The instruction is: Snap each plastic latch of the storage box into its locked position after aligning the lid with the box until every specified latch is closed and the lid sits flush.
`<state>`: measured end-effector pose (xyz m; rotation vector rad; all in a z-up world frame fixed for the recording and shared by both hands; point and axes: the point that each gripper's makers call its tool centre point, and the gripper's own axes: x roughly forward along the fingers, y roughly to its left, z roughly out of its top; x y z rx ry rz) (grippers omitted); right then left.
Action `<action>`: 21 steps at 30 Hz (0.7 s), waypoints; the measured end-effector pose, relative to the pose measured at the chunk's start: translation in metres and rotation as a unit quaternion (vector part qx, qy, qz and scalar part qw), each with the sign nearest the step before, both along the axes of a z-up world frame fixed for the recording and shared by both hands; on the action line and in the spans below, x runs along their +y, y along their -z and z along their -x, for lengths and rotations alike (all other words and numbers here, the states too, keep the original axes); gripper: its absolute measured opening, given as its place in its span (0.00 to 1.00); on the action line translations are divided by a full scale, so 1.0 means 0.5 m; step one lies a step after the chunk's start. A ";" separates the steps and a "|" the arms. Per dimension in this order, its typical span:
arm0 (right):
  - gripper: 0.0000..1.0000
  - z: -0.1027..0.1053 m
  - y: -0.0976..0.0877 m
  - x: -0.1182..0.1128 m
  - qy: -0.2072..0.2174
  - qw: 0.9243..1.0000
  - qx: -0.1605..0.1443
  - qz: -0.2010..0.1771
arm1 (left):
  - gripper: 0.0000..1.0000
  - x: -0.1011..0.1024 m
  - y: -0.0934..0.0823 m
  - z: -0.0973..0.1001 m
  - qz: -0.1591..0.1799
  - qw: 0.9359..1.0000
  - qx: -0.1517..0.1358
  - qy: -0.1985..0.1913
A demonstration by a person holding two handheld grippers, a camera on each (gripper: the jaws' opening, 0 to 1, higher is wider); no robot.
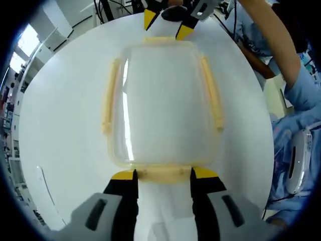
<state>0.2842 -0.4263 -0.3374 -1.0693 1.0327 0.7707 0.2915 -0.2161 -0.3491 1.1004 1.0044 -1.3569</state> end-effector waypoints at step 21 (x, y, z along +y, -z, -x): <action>0.46 -0.013 0.012 0.013 -0.114 0.985 0.113 0.065 | 0.40 -0.001 -0.003 0.004 0.014 1.000 0.002 0.000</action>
